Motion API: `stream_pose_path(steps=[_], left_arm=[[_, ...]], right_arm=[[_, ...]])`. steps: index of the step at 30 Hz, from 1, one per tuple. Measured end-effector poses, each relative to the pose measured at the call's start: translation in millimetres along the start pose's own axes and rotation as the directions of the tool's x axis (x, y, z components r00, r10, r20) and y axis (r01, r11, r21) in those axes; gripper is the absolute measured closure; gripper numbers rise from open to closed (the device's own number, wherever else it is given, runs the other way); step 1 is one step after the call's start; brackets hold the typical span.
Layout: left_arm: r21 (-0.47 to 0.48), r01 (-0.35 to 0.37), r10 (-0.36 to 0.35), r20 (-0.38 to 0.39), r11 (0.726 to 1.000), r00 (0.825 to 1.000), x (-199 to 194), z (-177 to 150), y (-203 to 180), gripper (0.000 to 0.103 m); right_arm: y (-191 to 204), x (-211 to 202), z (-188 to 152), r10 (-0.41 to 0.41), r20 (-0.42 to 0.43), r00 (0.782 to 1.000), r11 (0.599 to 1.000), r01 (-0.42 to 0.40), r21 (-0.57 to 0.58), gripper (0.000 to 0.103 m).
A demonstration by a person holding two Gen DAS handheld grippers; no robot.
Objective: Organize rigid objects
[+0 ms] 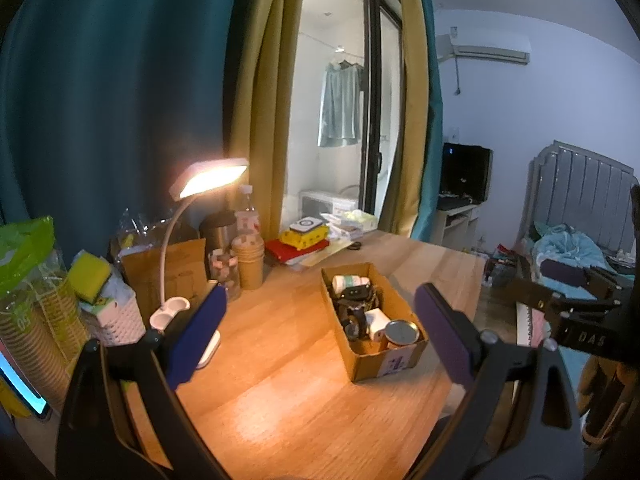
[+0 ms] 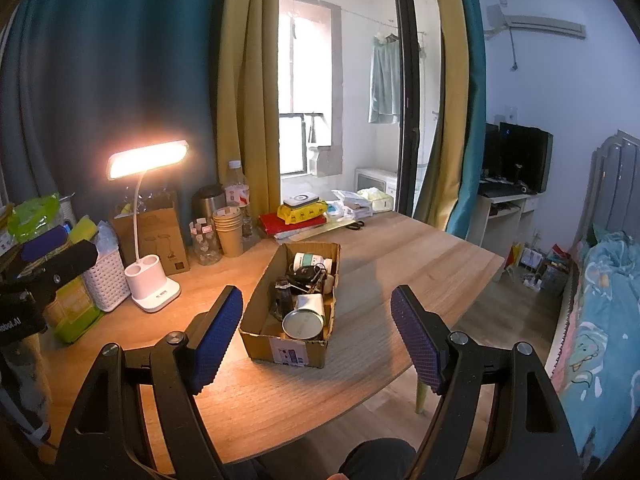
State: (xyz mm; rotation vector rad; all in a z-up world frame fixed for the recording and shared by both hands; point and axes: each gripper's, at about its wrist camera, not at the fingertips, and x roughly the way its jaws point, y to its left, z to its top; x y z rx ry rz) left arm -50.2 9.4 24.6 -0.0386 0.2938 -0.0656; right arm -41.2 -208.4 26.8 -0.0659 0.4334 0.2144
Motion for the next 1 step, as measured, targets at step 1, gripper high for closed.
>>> stream_pose_path(steps=[1], left_arm=[[0.004,0.003,-0.003,0.002,1.0,1.0,1.3,-0.9,-0.1,0.007]], right_arm=[[-1.5,0.3,0.6,0.002,-0.001,1.0,1.0,-0.002,0.003,0.023]])
